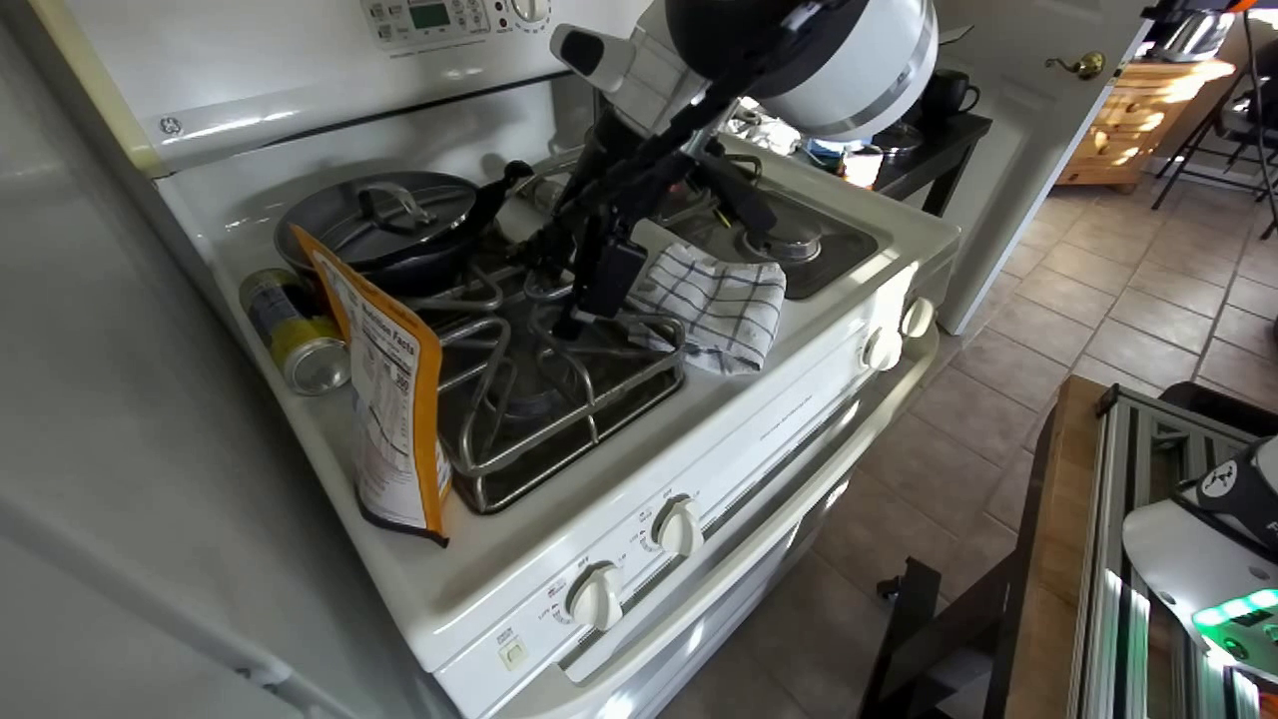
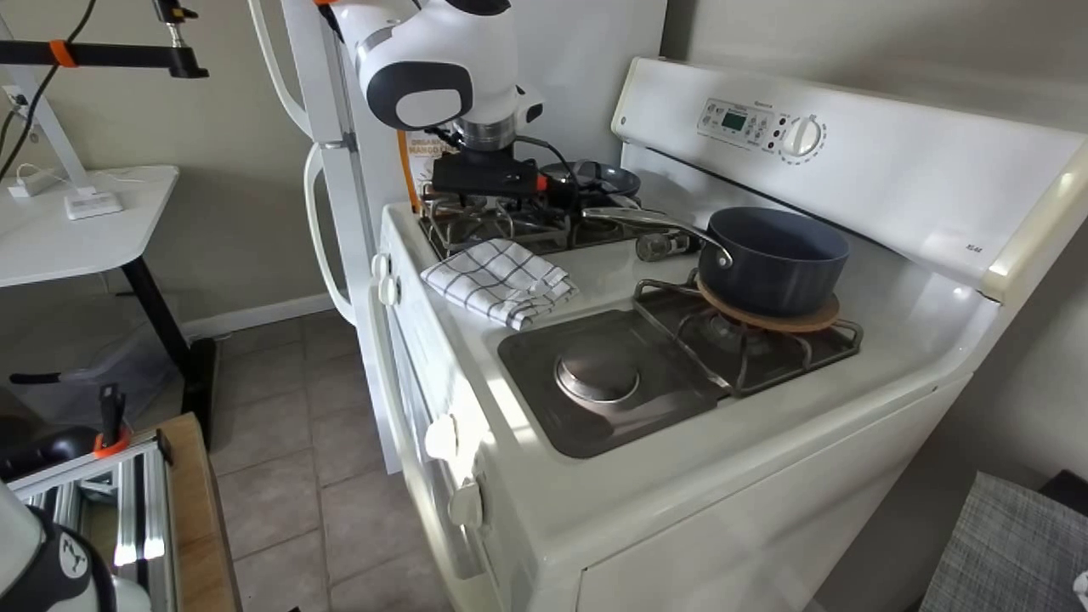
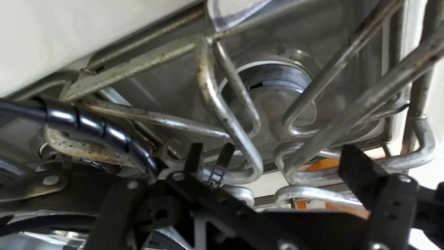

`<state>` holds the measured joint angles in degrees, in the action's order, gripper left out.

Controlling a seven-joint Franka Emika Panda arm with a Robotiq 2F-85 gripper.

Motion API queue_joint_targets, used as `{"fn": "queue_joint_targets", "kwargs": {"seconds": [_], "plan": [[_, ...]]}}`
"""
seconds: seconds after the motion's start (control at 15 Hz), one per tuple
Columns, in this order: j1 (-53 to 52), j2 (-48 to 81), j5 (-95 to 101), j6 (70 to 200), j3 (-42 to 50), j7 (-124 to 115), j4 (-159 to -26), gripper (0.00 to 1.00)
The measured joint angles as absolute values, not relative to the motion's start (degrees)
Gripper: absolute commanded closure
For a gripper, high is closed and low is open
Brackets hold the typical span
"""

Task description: Put the stove cover on the stove plate in the front right

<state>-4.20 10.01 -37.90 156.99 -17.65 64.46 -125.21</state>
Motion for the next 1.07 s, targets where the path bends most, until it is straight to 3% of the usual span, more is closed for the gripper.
{"fn": "queue_joint_targets", "kwargs": {"seconds": [0.87,1.07], "plan": [[-4.1,9.9,-38.1,154.2,-16.4,63.4,-126.5,0.0],[-4.1,10.0,-38.1,154.2,-16.4,63.4,-126.4,0.35]]}}
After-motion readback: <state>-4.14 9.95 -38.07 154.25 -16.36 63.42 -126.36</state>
